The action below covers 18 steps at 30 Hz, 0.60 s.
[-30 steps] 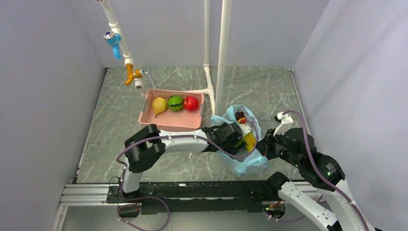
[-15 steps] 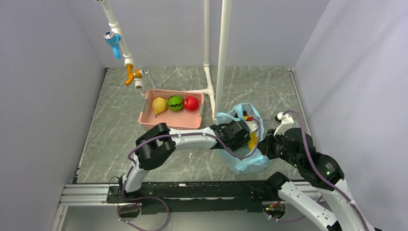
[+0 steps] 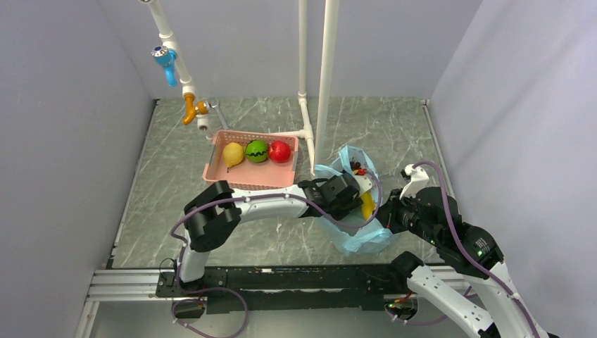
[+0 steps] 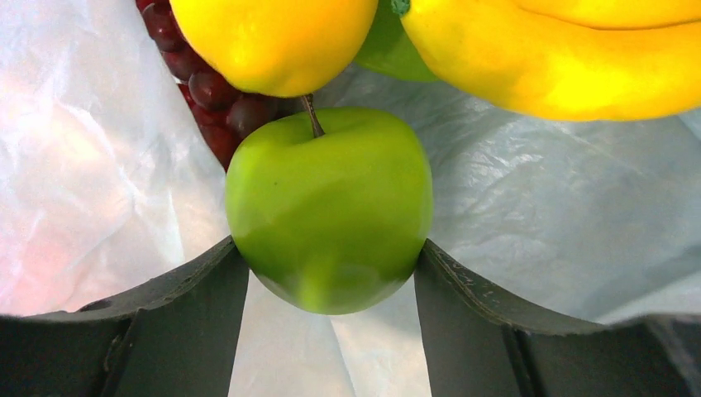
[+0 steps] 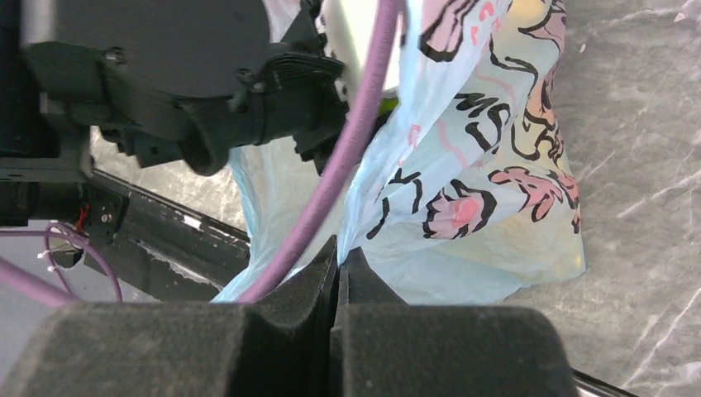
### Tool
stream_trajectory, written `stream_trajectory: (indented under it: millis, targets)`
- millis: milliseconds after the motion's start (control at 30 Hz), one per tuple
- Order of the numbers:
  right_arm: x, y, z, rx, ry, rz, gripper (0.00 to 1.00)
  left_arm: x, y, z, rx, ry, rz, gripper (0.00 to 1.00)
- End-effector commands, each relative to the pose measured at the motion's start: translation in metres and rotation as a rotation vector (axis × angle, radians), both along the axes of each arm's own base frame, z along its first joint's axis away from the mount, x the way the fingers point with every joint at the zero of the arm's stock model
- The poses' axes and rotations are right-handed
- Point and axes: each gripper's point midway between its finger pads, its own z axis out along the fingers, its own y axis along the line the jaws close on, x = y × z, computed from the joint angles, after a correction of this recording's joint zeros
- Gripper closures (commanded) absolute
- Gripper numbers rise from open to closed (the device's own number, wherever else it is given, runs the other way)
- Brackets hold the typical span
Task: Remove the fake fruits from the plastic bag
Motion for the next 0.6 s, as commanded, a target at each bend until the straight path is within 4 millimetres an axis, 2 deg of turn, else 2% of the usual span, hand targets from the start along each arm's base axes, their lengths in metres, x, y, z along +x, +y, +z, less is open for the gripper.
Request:
stream_trajectory:
  millis: [0,200,400,567]
  targets:
    - [0.004,0.008,0.011,0.046,-0.044,0.019,1.0,-0.014,-0.009,0.044,-0.129,0.008,-0.046,0.63]
    - [0.004,0.008,0.011,0.042,-0.044,0.019,1.0,-0.03,-0.006,0.057,-0.196,0.073,-0.053,0.69]
    - [0.004,0.008,0.011,0.042,-0.044,0.021,1.0,-0.045,-0.006,0.091,-0.306,0.106,-0.086,0.68]
    - [0.005,0.008,0.011,0.042,-0.045,0.018,1.0,-0.053,0.001,0.121,-0.376,0.103,-0.107,0.69]
